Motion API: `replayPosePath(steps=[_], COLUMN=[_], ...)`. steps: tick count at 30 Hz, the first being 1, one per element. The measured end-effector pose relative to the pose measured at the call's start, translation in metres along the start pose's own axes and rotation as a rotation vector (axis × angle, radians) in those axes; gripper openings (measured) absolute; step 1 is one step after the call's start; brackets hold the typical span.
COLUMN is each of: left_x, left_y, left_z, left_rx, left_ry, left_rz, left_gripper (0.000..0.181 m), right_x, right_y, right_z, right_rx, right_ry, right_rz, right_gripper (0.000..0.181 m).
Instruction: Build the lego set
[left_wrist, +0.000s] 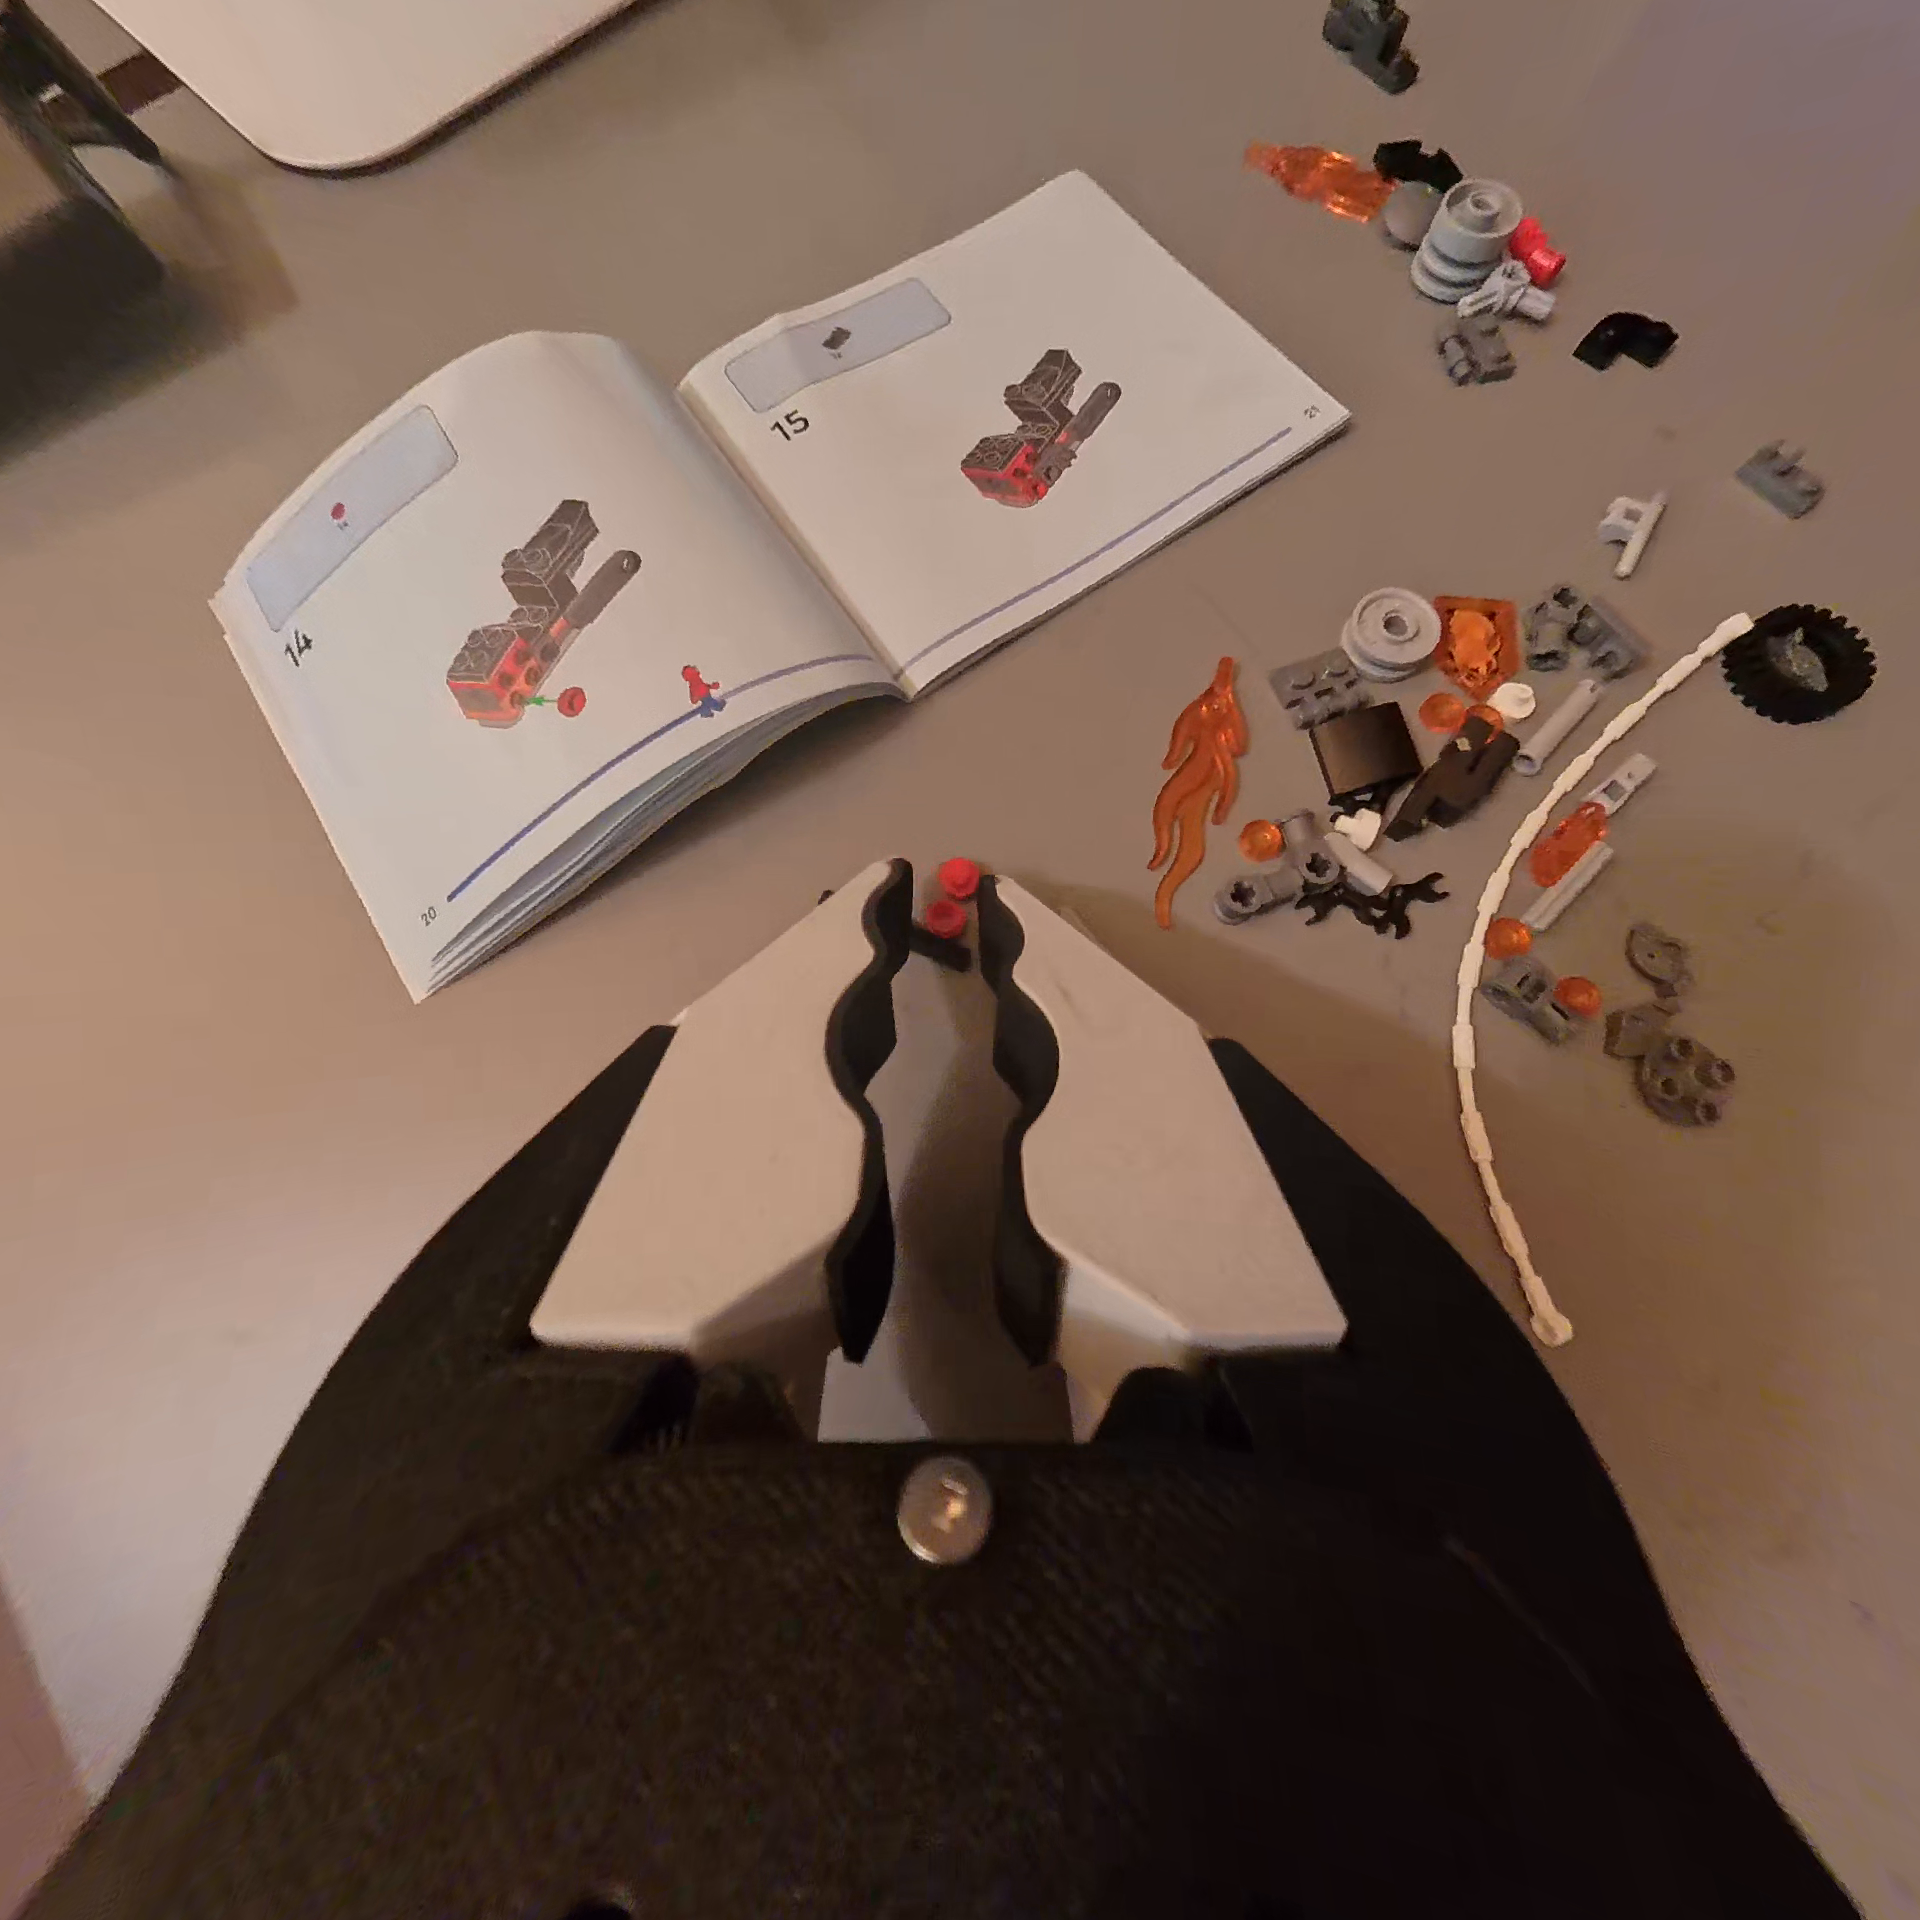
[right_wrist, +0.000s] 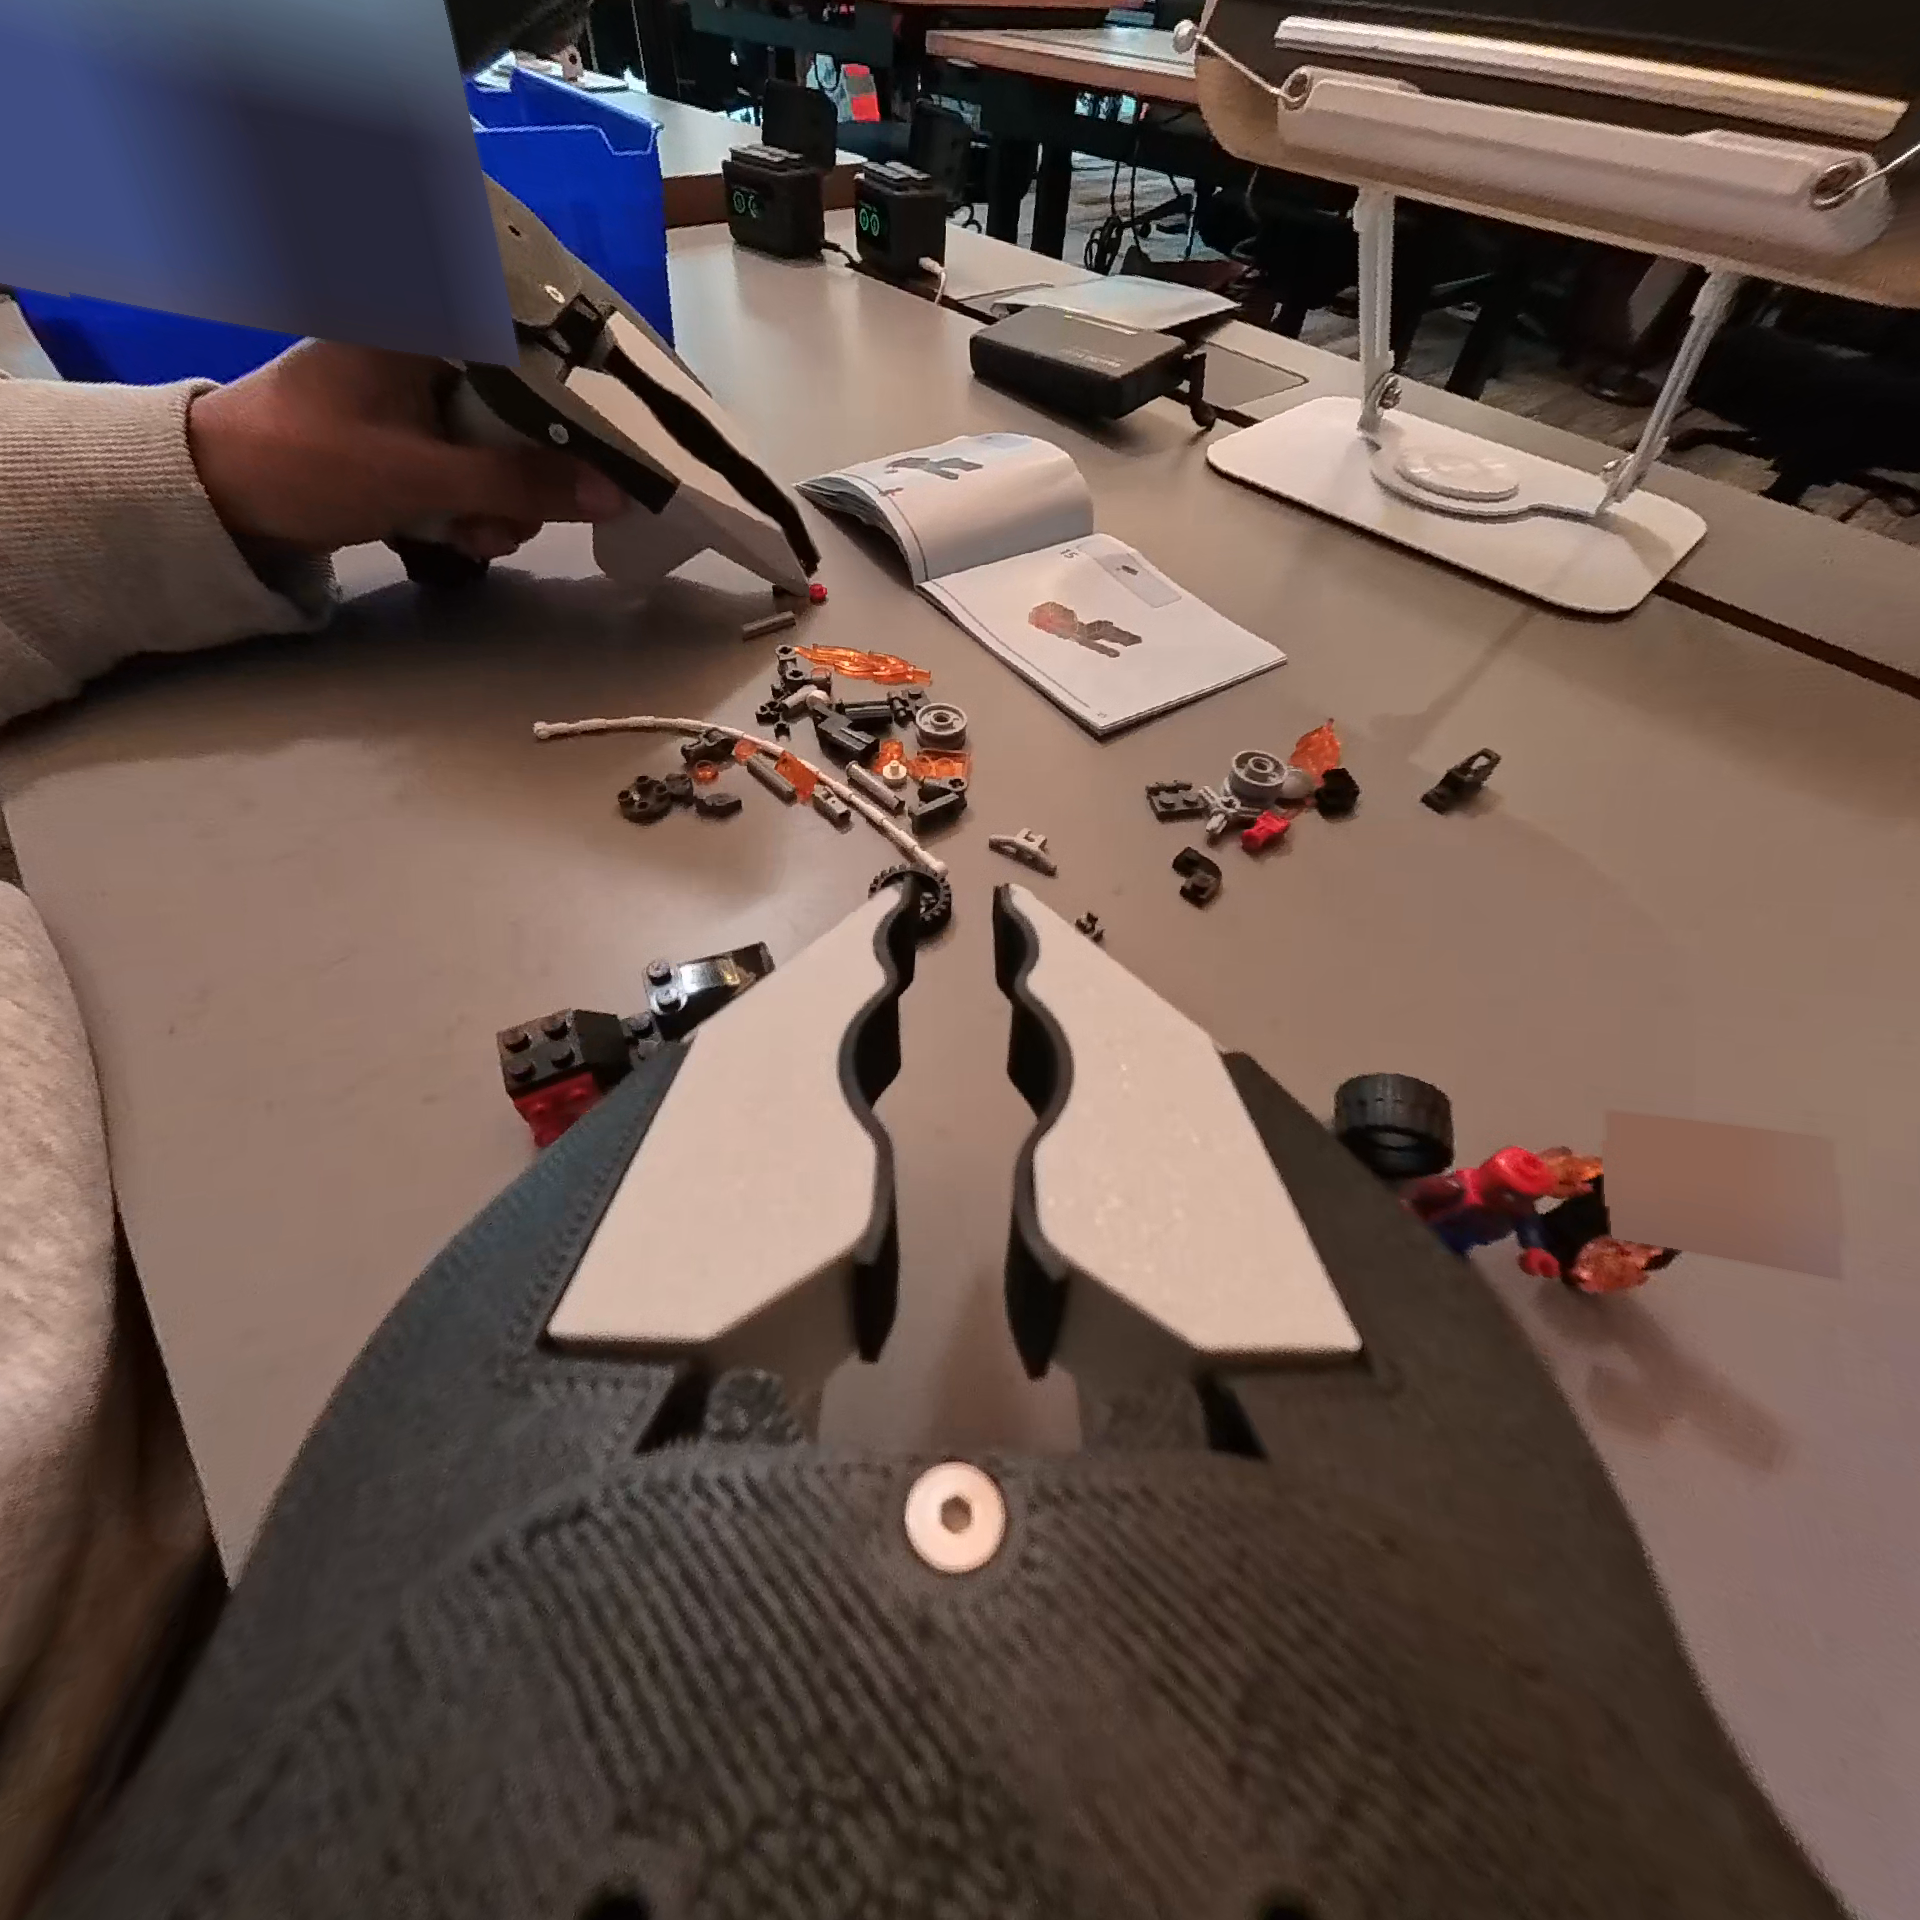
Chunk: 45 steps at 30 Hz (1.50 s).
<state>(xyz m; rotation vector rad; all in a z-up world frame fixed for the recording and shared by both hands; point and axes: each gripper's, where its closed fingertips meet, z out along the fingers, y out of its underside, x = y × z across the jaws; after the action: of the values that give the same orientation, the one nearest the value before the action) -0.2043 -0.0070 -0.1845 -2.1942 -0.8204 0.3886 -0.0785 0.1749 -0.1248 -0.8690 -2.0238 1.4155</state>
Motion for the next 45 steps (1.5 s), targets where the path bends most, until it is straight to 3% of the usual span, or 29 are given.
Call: replayPosePath(steps=[13,24,29,32,38,45], left_x=[0.007,0.033,0.093,0.120,0.152,0.175], left_y=[0.000,-0.030,-0.062,-0.066,-0.072,-0.069], left_z=[0.003,-0.031,-0.084,-0.106,-0.128,-0.133], left_rx=[-0.015,0.245,0.516,0.599,0.654,0.566], left_ry=[0.037,0.150,0.466,0.607,0.935,1.229], left_rz=[0.007,-0.009,-0.077,-0.128,-0.346,-0.541], left_gripper=[0.004,0.003,0.003,0.003,0.002,0.002], right_x=[0.000,-0.001,-0.020,-0.037,-0.073,-0.096], right_y=[0.002,0.004,0.007,-0.003,-0.051,-0.070], right_z=[0.002,0.002,-0.001,-0.005,-0.009,-0.006], right_rx=[-0.018,-0.033,-0.048,-0.007,0.189,0.271], right_ry=[0.015,0.060,-0.022,-0.092,-0.163,-0.137], right_rz=[-0.016,-0.074,-0.079,-0.068,-0.170,-0.435], right_gripper=[0.013,0.016,0.021,0.022,0.019,0.021])
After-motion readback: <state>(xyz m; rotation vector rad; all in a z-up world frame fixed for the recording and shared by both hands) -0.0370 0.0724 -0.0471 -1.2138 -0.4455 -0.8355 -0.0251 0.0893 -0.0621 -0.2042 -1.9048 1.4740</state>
